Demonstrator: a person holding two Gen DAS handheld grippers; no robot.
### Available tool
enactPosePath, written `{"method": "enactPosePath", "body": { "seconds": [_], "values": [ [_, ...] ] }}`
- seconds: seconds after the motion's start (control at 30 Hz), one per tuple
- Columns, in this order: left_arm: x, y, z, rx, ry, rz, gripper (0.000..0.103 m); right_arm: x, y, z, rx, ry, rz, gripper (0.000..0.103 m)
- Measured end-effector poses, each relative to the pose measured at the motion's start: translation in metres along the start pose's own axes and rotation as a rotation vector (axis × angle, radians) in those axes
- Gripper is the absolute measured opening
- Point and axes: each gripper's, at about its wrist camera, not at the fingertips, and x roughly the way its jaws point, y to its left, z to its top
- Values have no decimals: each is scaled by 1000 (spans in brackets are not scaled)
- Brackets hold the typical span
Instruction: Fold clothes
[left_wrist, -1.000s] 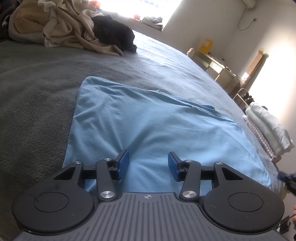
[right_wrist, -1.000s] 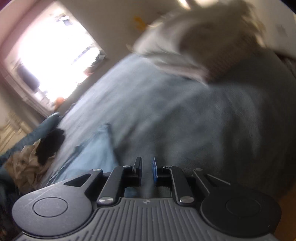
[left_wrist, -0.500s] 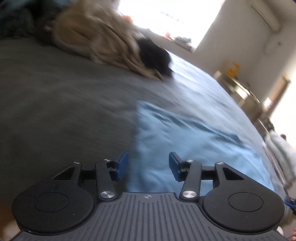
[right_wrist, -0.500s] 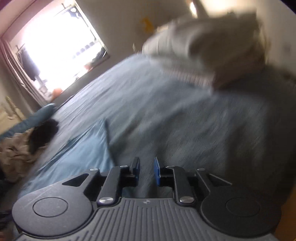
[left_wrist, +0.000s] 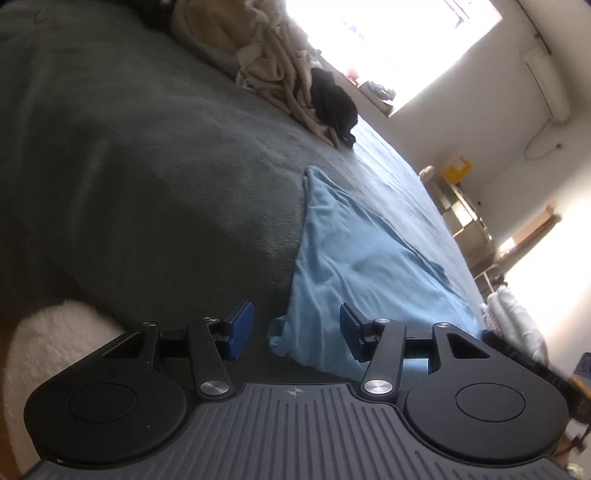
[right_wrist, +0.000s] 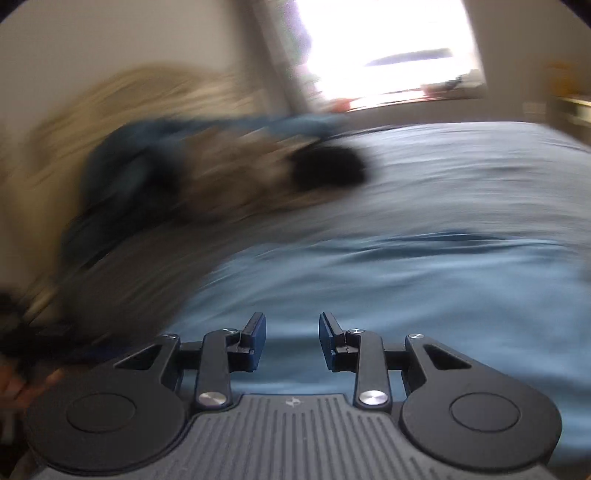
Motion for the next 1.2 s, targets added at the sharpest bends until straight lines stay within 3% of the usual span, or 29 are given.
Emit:
{"method": "enactPosePath", "body": {
  "seconds": [0.13,0.23,0.37,0.47,0.63,0.73,0.87,0.93,1.07,1.2],
  "values": [
    [-9,14,6,-50,-27,-17,52,42,88,-17,-360,68,63,38],
    [-16,21,10,-60,-51,-20,52,63,139,-37,-644,54,31,45],
    [-21,35,13,-91,-66,-36,52,83,179,-69,-962,41,-25,50],
    [-23,42,13,-101,-75,-53,52,94,192,-87,-1123,32,-73,50],
    [-23,48,14,-110,-69,-70,52,114,199,-106,-1251,51,-150,50],
    [-23,49,15,-107,-64,-76,52,120,201,-110,-1276,48,-178,46],
    [-22,50,18,-99,-62,-86,52,118,199,-89,-1124,60,-163,30],
    [-21,49,21,-95,-60,-103,52,114,191,-73,-999,61,-151,15],
    [-11,47,30,-116,-42,-164,52,105,166,-35,-703,57,-121,10],
    [11,45,41,-194,30,-291,52,93,137,-9,-472,38,-97,10]
  ]
}}
